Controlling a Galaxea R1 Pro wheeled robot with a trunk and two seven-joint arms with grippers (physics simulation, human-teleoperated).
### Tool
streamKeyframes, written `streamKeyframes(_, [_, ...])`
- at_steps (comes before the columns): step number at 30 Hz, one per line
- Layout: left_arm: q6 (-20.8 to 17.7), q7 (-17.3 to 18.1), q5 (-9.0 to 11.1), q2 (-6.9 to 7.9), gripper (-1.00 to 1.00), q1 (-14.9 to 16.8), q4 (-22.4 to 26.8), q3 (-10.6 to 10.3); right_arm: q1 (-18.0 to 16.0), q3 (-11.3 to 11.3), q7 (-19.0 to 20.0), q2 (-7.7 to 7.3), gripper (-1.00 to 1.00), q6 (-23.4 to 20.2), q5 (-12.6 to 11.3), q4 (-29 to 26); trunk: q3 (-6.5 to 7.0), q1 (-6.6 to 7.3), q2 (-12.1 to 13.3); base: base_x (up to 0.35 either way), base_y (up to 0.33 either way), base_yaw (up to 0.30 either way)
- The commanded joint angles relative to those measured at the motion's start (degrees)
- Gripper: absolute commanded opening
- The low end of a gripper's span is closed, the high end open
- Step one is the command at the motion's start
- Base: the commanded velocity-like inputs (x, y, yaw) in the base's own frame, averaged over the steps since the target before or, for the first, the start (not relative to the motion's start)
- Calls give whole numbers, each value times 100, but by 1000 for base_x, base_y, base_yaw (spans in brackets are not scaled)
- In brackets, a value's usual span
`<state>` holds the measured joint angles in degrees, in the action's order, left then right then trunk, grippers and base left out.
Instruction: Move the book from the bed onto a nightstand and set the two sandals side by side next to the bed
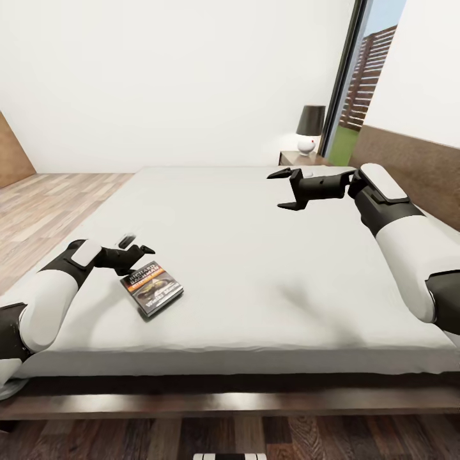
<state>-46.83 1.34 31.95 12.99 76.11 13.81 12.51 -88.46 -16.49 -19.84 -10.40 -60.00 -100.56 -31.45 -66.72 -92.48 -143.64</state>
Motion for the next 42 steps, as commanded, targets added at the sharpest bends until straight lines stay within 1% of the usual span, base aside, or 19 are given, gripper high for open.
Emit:
streamKeyframes(1, [-36, 0, -48, -1, 100, 1, -3, 23, -5, -29, -36, -7, 100, 0, -51, -4, -6, 1, -2, -13, -20, 0])
streamKeyframes(22, [-34, -2, -48, -6, 100, 1, -7, 18, -5, -41, -37, -6, 100, 0, -51, -3, -6, 1, -2, -2, -4, 0])
streamKeyframes(26, [-34, -2, -48, -6, 100, 1, -6, -30, -5, -45, -37, -6, 100, 0, -51, -4, -6, 1, -2, 0, 0, 0])
streamKeyframes(34, [-29, -2, -48, -7, 100, 1, -7, -190, -5, -47, -37, -6, 100, 0, -47, -2, -6, 1, -2, 0, -14, 0])
streamKeyframes(42, [-28, -2, -48, -7, 100, 1, -10, -239, -5, -51, -37, -6, 100, 0, -49, -1, -6, 1, -2, 0, -91, 0])
